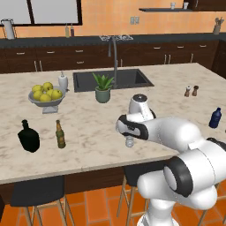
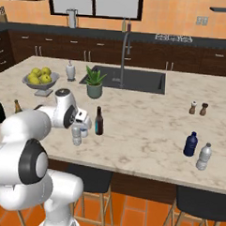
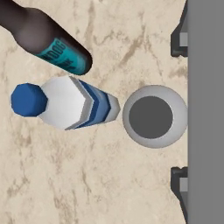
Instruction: Move the plastic bottles in the middle to the plastics group, and the glass bottles in the middle to the glass group.
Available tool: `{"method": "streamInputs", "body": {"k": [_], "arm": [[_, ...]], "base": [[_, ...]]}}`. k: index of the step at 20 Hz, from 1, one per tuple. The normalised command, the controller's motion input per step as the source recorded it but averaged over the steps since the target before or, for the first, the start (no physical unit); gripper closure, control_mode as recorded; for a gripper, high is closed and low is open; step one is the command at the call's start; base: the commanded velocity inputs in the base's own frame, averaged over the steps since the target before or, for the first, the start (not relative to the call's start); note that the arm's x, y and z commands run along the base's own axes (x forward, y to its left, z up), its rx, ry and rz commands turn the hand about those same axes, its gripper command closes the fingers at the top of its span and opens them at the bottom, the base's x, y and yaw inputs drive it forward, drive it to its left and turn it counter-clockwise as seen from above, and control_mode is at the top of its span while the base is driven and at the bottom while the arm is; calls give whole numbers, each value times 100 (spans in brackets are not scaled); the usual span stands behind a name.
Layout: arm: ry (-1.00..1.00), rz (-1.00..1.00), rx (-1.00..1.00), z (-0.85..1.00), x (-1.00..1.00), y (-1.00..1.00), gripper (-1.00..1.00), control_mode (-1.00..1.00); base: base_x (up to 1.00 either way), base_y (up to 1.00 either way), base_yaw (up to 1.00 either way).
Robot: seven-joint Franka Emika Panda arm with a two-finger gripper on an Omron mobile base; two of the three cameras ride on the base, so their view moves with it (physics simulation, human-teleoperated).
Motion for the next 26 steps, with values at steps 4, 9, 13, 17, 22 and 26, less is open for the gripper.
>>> {"method": "streamInputs", "body": {"k": [4,9,13,17,22,26], "arm": [[-1,0,0,-14,5,-1,-100,-100],[-11,0,0,-12,7,0,-100,-100],[-11,0,0,-6,5,0,-100,-100],[-12,0,0,-11,0,3,-100,-100],[-3,0,3,0,5,0,100,-100],[0,0,4,13,-9,0,100,-100]], "base": [[0,0,0],[0,0,0],[0,0,0],[0,0,0],[0,0,0],[0,0,0]]}}
